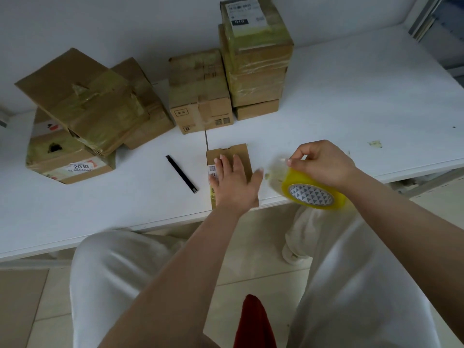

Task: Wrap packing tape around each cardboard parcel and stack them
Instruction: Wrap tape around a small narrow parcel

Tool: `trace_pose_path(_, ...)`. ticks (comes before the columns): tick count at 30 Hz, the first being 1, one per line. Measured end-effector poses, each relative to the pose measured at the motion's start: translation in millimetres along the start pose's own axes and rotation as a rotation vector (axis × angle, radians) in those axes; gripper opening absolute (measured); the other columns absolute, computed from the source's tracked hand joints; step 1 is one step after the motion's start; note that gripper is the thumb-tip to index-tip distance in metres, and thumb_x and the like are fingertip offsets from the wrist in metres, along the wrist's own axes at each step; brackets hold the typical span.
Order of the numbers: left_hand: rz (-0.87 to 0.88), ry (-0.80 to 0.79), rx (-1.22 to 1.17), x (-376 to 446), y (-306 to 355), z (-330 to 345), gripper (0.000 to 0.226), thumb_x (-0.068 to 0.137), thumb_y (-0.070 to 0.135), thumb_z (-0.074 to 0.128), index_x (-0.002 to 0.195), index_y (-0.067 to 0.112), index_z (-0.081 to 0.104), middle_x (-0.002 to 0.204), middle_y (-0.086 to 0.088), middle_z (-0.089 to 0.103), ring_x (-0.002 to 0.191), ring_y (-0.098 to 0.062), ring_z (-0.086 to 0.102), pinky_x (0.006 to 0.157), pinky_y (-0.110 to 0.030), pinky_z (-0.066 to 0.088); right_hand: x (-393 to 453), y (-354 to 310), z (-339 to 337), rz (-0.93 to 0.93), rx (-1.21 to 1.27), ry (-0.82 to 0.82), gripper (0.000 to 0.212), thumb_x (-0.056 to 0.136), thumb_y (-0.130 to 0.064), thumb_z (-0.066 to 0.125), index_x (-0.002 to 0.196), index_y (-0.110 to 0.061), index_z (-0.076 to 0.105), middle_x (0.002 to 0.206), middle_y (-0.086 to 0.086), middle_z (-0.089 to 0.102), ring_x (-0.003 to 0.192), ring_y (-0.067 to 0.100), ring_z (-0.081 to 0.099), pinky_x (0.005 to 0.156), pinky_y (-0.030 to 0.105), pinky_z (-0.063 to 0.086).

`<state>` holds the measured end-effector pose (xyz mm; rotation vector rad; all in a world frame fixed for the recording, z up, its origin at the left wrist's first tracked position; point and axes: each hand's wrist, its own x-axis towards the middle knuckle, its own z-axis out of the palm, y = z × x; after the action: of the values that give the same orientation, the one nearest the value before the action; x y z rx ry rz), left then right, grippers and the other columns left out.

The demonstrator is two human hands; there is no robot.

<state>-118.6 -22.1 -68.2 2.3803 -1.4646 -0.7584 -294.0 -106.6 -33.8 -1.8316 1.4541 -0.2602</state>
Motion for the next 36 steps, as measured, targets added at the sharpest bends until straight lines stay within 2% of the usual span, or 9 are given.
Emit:
trace_pose_path(2,0.085,0.078,-0.289,-8,10,-10,0.073,0.093,0.063,0.041,0.148,0.015,0.034,0.153,-0.007,0.033,0.142,-0.025,0.029,0.115,-0.046,0.028,0,-1,-2,-0.04,0.117,-0.016,0.021,0.085,-0.045,0.068,0.073,-0.028,0.07,0.073,-0.014,0.065,0.082,0.016,0.063,0.083,0.039,0.05)
trace_pose_path(4,0.115,0.019,-0.465,-13,26,-15,0.065,0.088,0.064,0.052,0.132,0.017,0.049,0.125,-0.001,0.057,0.114,-0.018,0.056,0.099,-0.04,0.048,-1,-4,-4,-0.079,0.209,-0.025,0.017,0.085,-0.037,0.071,0.073,-0.025,0.072,0.071,-0.005,0.068,0.075,0.02,0.065,0.082,0.04,0.053)
trace_pose_path(8,0.092,-0.108,-0.623,-4,48,-13,0.039,0.083,0.051,0.069,0.088,0.014,0.06,0.079,-0.001,0.064,0.069,-0.008,0.062,0.065,-0.035,0.059,-6,-9,-15,-0.109,0.372,-0.055,0.016,0.086,-0.028,0.072,0.08,-0.013,0.073,0.084,0.02,0.07,0.072,0.025,0.065,0.073,0.033,0.053)
trace_pose_path(12,0.119,-0.071,-0.704,9,62,-13,0.031,0.089,0.03,0.069,0.072,0.013,0.05,0.059,-0.002,0.057,0.045,-0.001,0.051,0.052,-0.022,0.051,0,1,-33,-0.015,0.427,-0.132,0.026,0.082,-0.043,0.072,0.099,-0.025,0.076,0.1,0.001,0.074,0.094,0.022,0.07,0.088,0.036,0.055)
trace_pose_path(15,0.115,0.07,-0.548,36,56,-27,0.034,0.088,0.036,0.07,0.067,0.018,0.049,0.062,0.001,0.058,0.054,-0.007,0.054,0.063,-0.029,0.05,6,8,-50,0.038,0.541,-0.157,0.057,0.065,-0.05,0.075,0.117,-0.028,0.069,0.11,-0.004,0.07,0.097,0.017,0.068,0.085,0.029,0.054)
trace_pose_path(19,0.123,0.183,-0.164,67,47,-42,0.033,0.087,0.054,0.063,0.072,0.026,0.052,0.071,0.009,0.058,0.074,-0.015,0.058,0.067,-0.029,0.047,15,12,-66,0.021,0.515,-0.077,0.056,0.062,-0.054,0.075,0.1,-0.014,0.073,0.079,-0.004,0.072,0.063,0.01,0.066,0.055,0.02,0.048)
trace_pose_path(28,0.07,0.066,0.465,109,70,9,0.044,0.094,0.059,0.048,0.112,0.021,0.062,0.107,-0.002,0.067,0.097,-0.023,0.063,0.069,-0.03,0.042,50,30,-43,0.084,0.182,0.048,0.038,0.069,-0.053,0.079,0.083,-0.02,0.067,0.084,-0.008,0.067,0.084,0.014,0.065,0.086,0.043,0.055)
trace_pose_path(33,0.08,-0.015,0.645,126,75,20,0.044,0.094,0.056,0.05,0.11,0.018,0.064,0.105,-0.002,0.066,0.1,-0.024,0.063,0.068,-0.03,0.038,61,24,-36,0.076,0.062,0.03,0.044,0.069,-0.064,0.073,0.082,-0.023,0.066,0.083,-0.01,0.066,0.083,0.011,0.064,0.082,0.04,0.055)
trace_pose_path(36,0.121,-0.055,0.767,129,83,15,0.044,0.095,0.056,0.049,0.108,0.017,0.063,0.087,0.0,0.057,0.099,-0.023,0.061,0.069,-0.029,0.036,62,23,-35,0.082,-0.001,0.041,0.046,0.07,-0.068,0.069,0.083,-0.024,0.065,0.084,-0.011,0.065,0.084,0.011,0.063,0.081,0.038,0.054)
